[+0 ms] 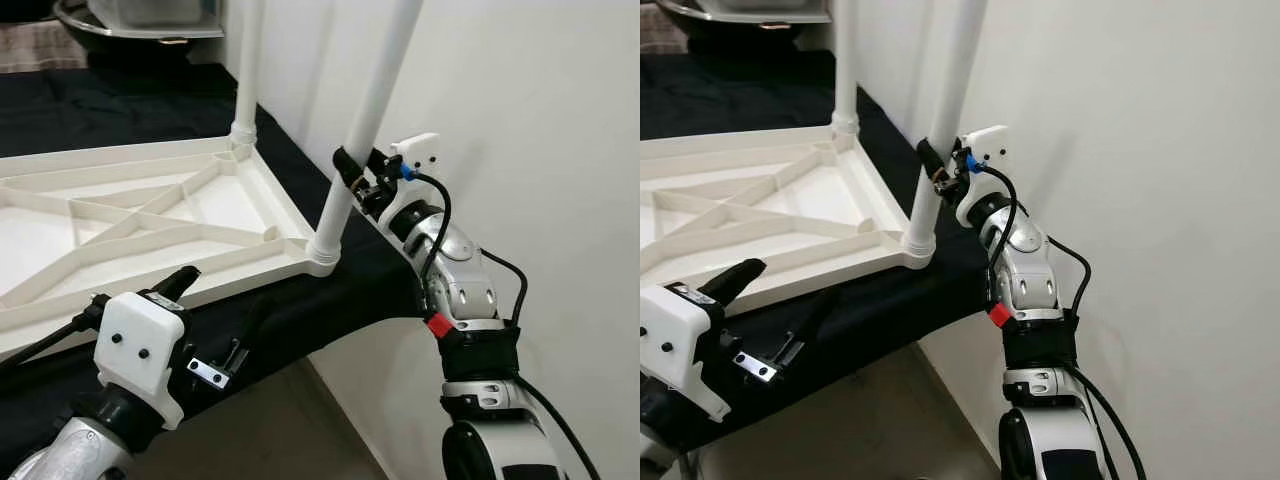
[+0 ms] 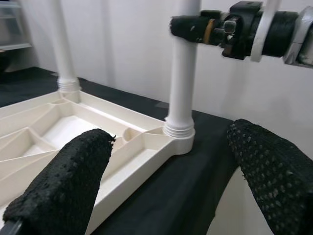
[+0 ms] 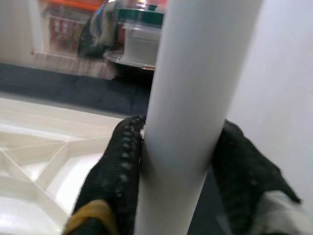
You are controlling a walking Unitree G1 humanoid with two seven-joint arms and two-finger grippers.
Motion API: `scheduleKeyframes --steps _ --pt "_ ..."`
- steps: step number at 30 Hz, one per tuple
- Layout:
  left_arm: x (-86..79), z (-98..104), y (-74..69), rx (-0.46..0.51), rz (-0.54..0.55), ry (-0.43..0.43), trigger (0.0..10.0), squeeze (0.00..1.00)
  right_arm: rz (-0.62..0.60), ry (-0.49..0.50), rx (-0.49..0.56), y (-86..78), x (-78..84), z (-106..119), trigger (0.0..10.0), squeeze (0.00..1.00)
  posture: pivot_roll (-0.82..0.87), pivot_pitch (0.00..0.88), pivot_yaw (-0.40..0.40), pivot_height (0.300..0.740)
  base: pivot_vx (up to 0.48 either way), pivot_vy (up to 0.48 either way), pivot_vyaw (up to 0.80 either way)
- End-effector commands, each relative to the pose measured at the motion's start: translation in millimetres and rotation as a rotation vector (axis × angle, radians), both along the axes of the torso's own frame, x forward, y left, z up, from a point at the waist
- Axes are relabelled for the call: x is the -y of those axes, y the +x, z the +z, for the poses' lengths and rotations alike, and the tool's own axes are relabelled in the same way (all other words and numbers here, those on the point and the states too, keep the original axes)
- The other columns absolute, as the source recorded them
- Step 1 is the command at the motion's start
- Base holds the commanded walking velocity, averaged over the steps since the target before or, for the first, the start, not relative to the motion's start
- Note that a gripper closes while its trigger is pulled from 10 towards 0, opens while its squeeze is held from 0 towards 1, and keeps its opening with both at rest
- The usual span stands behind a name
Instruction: Building children table
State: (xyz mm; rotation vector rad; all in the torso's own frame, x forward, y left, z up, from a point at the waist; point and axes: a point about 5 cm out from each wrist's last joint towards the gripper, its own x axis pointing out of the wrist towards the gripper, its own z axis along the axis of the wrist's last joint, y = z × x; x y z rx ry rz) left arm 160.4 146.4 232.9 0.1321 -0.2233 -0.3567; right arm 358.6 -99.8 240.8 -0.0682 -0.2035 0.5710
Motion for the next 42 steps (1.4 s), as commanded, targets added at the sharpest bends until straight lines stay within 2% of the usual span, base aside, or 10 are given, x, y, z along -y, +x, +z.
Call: scheduleKeyframes --steps 1,2,8,9,16,17,28,30,31,42 --pt "2.5 -3 -1.8 -0.017 -0.014 -0.006 10.0 0.0 0.115 -0.058 -0.156 -7.6 -21.1 -32 10.0 0.71 0.15 0.205 -0.203 0.74 0.0 0.0 0.0" --pt "3.6 -4 -2.1 -0.022 -0.019 -0.006 10.0 0.0 0.17 -0.051 -0.156 -12.9 -22.4 -25 10.0 1.0 0.15 0.217 -0.203 0.74 0.0 0.0 0.0" --pt "5.2 -5 -2.4 -0.031 -0.023 -0.012 10.0 0.0 0.368 0.009 -0.097 -4.6 -8.0 4 10.0 1.0 0.15 0.222 -0.205 0.74 0.0 0.0 0.0" --pt "5.9 -5 -2.5 -0.032 -0.024 -0.014 10.0 0.0 0.464 -0.039 -0.022 4.1 8.9 24 10.0 1.0 0.16 0.225 -0.203 0.74 0.0 0.0 0.0" --pt "7.6 -6 -2.8 -0.037 -0.034 -0.02 10.0 0.0 0.667 -0.122 0.024 6.3 31.8 50 10.0 1.0 0.16 0.224 -0.2 0.74 0.0 0.0 0.0" --pt "8.0 -6 -3.1 -0.038 -0.037 -0.021 10.0 0.0 0.701 -0.151 0.028 6.7 35.8 57 10.0 0.02 0.16 0.222 -0.198 0.74 0.0 0.0 0.0" --pt "7.2 -7 -3.8 -0.043 -0.039 -0.011 10.0 0.0 0.779 -0.146 0.094 15.2 37.3 95 10.0 0.0 0.17 0.226 -0.205 0.74 0.0 0.0 0.0" --pt "7.3 -7 -3.6 -0.041 -0.039 -0.011 10.0 0.0 0.794 -0.142 0.089 16.4 37.7 95 8.7 0.0 0.17 0.228 -0.207 0.74 0.0 0.0 0.0" --pt "7.2 -7 -3.5 -0.039 -0.037 -0.01 10.0 0.0 0.799 -0.136 0.08 17.4 38.9 95 0.0 0.0 0.17 0.228 -0.208 0.74 0.0 0.0 0.0" --pt "8.1 -7 -3.7 -0.036 -0.038 -0.013 10.0 0.0 0.809 -0.153 0.043 16.9 56.3 90 0.0 0.0 0.15 0.234 -0.207 0.74 0.0 0.0 0.0"
